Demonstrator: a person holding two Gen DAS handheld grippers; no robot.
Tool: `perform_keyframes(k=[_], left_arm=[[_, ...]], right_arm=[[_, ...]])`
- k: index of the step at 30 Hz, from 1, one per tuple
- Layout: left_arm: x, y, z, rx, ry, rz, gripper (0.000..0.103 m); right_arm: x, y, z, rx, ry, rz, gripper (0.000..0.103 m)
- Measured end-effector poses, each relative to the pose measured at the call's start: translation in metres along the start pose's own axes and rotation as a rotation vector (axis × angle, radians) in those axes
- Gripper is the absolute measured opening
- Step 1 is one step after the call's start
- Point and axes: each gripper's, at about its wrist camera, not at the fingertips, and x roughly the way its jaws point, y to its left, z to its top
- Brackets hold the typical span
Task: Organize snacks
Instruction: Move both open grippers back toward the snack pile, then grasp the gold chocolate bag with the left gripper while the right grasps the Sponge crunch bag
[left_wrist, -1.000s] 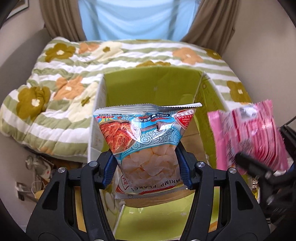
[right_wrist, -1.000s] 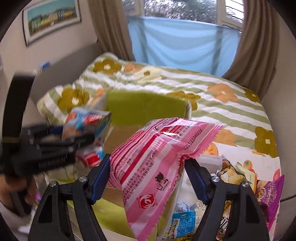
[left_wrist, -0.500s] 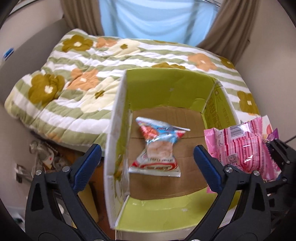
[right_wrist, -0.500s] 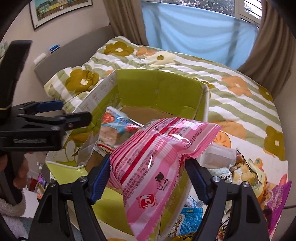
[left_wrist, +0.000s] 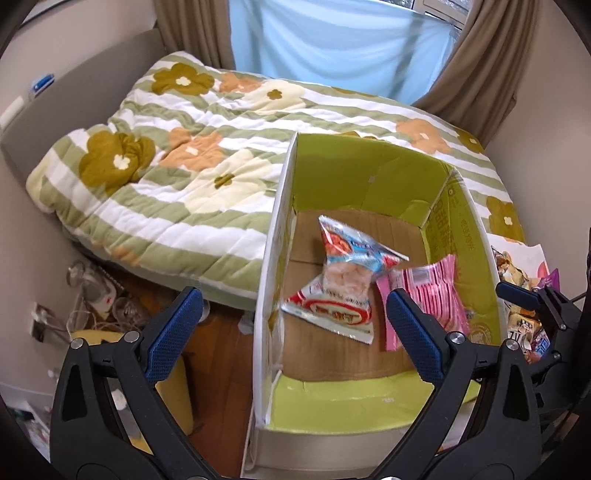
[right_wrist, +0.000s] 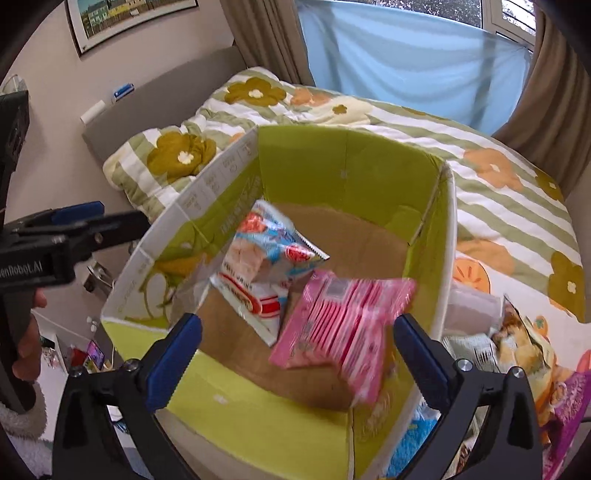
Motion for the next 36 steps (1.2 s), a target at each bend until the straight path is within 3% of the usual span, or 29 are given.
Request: perform_keyframes(k=[7, 17, 26, 36], left_arm=[[-0.018, -0.007, -0.015, 0.025, -0.02, -0.002, 0.099], [-0.042, -0.042, -0.012, 0.107, -0.067, -0.109, 0.099], [-0.068, -0.107, -0.029, 0.192, -0.1, -0.198, 0.099], [-0.092, -0.21, -0.086, 0.212, -0.098, -0.221, 0.099]], right_arm=[[-0.022, 0.002, -0.006, 0.042, -0.021, -0.005, 0.103], [-0.064, -0.001, -0.016, 0.11, -0.088, -0.066, 0.103], [-0.12, -0.04, -0.053, 0.187, -0.162, -0.183, 0.103], [-0.189, -0.119, -0.12, 0.207, -0.2, -0.276, 0.103]])
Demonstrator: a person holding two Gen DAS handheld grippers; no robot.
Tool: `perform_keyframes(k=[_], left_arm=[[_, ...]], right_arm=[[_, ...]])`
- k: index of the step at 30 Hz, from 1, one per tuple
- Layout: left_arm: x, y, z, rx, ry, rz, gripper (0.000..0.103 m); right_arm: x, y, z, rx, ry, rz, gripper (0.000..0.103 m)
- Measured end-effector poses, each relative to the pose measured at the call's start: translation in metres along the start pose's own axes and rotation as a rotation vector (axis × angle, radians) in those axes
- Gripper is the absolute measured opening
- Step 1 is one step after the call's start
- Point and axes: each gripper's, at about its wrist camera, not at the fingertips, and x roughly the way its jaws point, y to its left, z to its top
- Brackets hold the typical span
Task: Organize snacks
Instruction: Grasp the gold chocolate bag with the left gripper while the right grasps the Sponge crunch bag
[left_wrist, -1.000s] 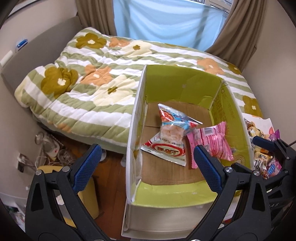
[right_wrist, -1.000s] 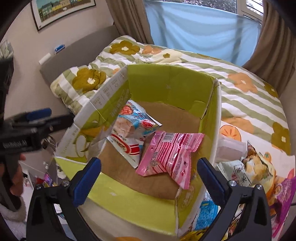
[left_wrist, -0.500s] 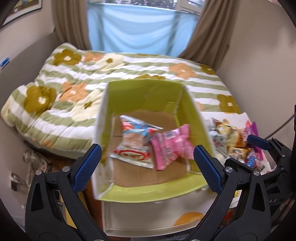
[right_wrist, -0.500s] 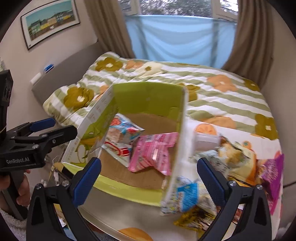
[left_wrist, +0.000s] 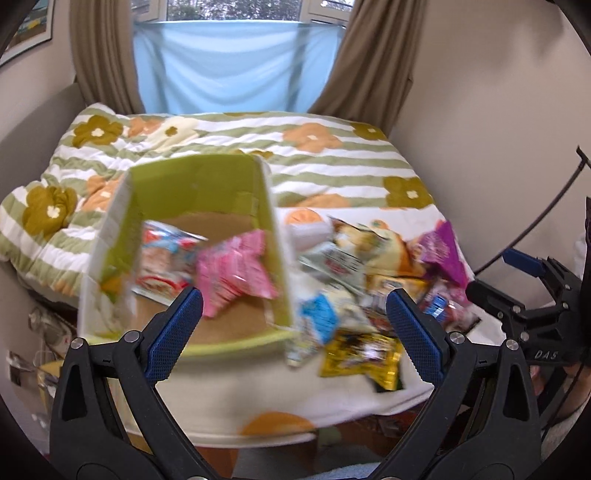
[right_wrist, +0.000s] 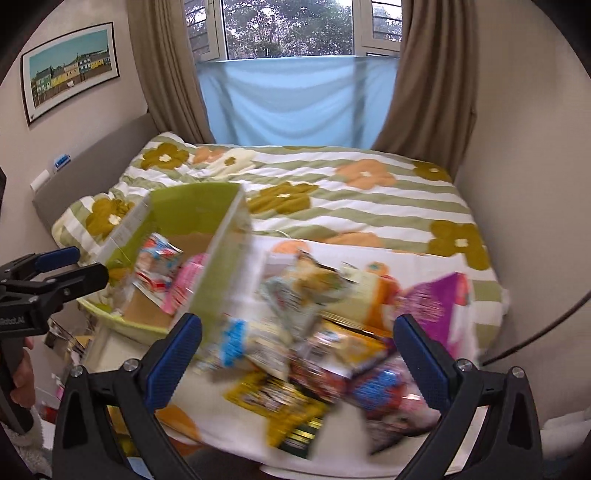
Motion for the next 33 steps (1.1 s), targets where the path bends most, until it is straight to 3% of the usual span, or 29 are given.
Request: perform_keyframes(k=[8, 16, 22, 29, 33], left_arm=[[0.034, -0.078, -0.054, 0.026, 0.071, -0.004, 0.099], [0.088, -0.124, -0.097, 0.236, 0.108, 0.05, 0.099], [0.137, -0.132, -0.115, 0.359, 0.161, 0.06, 0.099], [0.17, -0.127, -0.127, 0.374, 0.221, 0.07, 0.098], [0.184, -0.123, -0.128, 0.379, 0.251, 0.065, 0.087]], right_arm=[[-0.008, -0.074, -0.043, 0.008, 0.024, 0.041, 0.103], [0.023, -0.116, -0.096, 0.046, 0.096, 0.064, 0.103], [0.052, -0.123, -0.12, 0.051, 0.136, 0.052, 0.103], [0.08, -0.121, -0.137, 0.039, 0.176, -0.004, 0.103], [0.088, -0.125, -0.141, 0.049, 0.186, -0.017, 0.103]])
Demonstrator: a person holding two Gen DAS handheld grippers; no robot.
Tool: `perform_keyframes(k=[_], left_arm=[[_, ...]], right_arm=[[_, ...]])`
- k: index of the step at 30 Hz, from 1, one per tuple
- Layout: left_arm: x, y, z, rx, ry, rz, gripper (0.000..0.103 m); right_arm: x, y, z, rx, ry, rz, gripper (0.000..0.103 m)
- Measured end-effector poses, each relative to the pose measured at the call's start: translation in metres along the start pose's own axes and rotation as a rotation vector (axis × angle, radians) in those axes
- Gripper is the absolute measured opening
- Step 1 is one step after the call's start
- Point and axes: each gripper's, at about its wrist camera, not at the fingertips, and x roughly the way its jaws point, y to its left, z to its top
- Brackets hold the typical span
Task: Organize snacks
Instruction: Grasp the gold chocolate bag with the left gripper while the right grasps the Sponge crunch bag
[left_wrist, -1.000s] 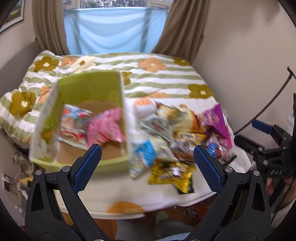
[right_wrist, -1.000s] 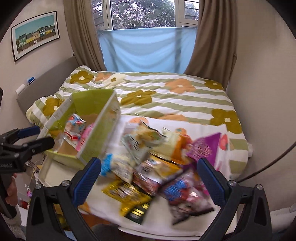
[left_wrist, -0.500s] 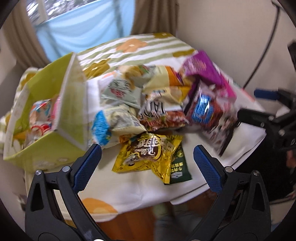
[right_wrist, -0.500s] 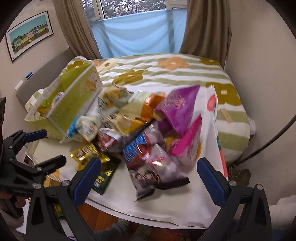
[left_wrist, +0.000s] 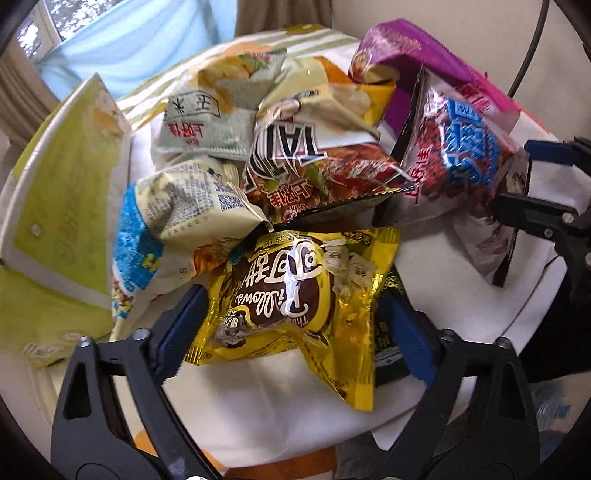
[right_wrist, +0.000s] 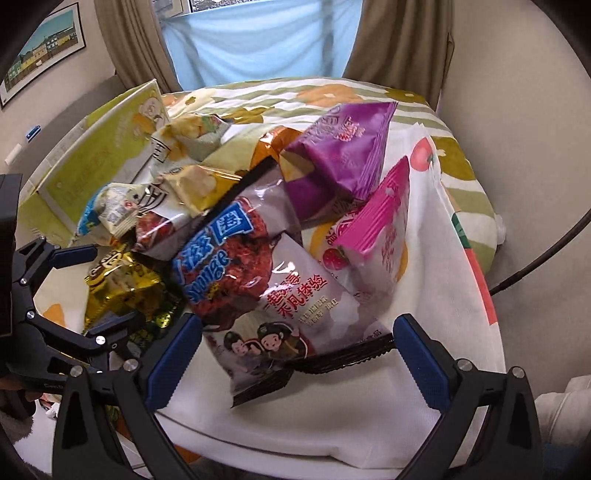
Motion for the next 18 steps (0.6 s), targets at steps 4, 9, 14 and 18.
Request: perform_keyframes(k=[4, 9, 14, 18], left_arm=[[0.005, 0.004, 0.005, -0.001, 0.008, -0.02, 0.075], [0.006, 0.004, 0.004, 0.016, 0.009, -0.021, 0.071], [0.003, -0.001, 0.005, 0.019, 0.01, -0.013, 0.068], [0.0, -0.002, 0.003, 0.022, 0.007, -0.006, 0.066]], right_arm=[[0.004, -0.003, 0.004, -0.029, -0.002, 0.016, 0.103], [0.001, 0.0, 0.006, -0.085, 0.003, 0.028, 0.103], [-0.006, 0.013, 0.007, -0.197, -0.017, -0.012, 0.103], [-0.014, 0.03, 0.006, -0.301, -0.059, -0.048, 0.103]])
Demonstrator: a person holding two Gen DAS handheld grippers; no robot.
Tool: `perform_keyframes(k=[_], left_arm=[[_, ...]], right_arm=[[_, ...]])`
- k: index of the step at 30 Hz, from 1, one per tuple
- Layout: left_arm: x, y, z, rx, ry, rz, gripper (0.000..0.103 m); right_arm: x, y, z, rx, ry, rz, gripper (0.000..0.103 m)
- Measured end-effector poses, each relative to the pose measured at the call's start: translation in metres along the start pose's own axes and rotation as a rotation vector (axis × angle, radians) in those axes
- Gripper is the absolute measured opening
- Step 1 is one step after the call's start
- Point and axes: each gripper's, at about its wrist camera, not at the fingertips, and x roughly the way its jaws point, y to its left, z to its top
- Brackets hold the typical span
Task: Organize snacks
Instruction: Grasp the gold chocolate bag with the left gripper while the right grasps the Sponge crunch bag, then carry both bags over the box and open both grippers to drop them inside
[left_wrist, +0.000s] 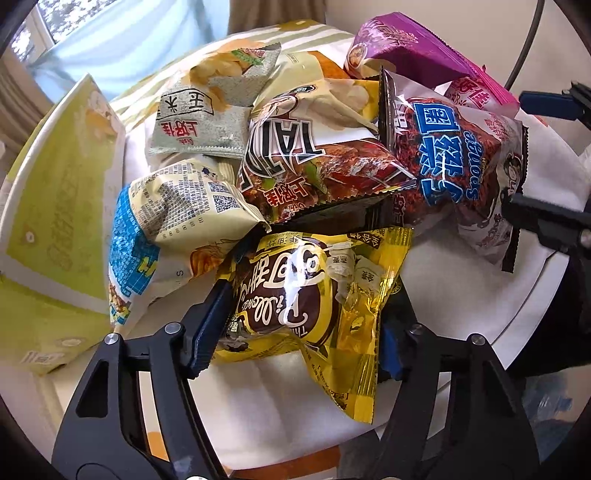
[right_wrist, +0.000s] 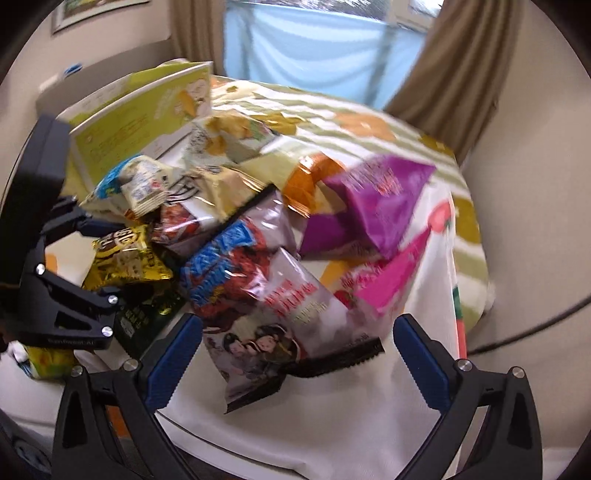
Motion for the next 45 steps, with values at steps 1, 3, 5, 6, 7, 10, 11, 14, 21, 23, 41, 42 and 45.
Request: perform_keyframes(k=[1, 3, 5, 6, 7, 10, 11, 14, 21, 23, 41, 42, 45], left_arm=[[-0.001, 0.0, 0.0, 0.001, -0.001, 0.003, 0.066], [-0.004, 0.001, -0.002, 0.0, -0.001, 0.007, 0.065], [-0.005, 0.003, -0.003, -0.006, -0.001, 0.007, 0.064], [-0.008, 0.004, -0.004, -0.01, -0.001, 0.007, 0.064], [-0.009, 0.004, -0.005, -0.014, -0.001, 0.006, 0.064], [-0.01, 0.006, -0.007, -0.017, -0.002, 0.006, 0.064], [-0.011, 0.006, -0.007, -0.017, -0.003, 0.007, 0.063], [-0.012, 0.006, -0.008, -0.022, -0.005, 0.007, 0.063], [-0.013, 0.006, -0.009, -0.034, -0.01, 0.009, 0.062], [-0.015, 0.006, -0.011, -0.038, -0.009, 0.011, 0.061], [-0.068, 0.004, -0.013, -0.092, -0.068, 0.053, 0.058], [-0.074, 0.004, -0.011, -0.098, -0.078, 0.057, 0.058], [-0.091, 0.004, -0.008, -0.112, -0.103, 0.067, 0.058]], right_arm=[[0.0, 0.004, 0.001, -0.018, -0.005, -0.003, 0.103], [0.003, 0.013, 0.002, -0.056, -0.013, -0.002, 0.103], [0.009, 0.019, 0.004, -0.085, -0.013, 0.0, 0.103], [0.012, 0.022, 0.005, -0.102, -0.015, 0.001, 0.103], [0.014, 0.025, 0.006, -0.114, -0.016, -0.002, 0.103], [0.021, 0.03, 0.008, -0.142, -0.019, 0.0, 0.103], [0.023, 0.031, 0.008, -0.147, -0.018, -0.001, 0.103], [0.027, 0.03, 0.008, -0.165, -0.018, -0.008, 0.103], [0.037, 0.029, 0.005, -0.204, 0.004, -0.013, 0.081], [0.034, 0.027, 0.001, -0.198, 0.011, -0.001, 0.073], [-0.026, 0.024, -0.007, -0.121, -0.067, 0.014, 0.059], [-0.03, 0.023, -0.006, -0.121, -0.073, 0.013, 0.059], [-0.047, 0.021, -0.003, -0.111, -0.094, 0.019, 0.059]])
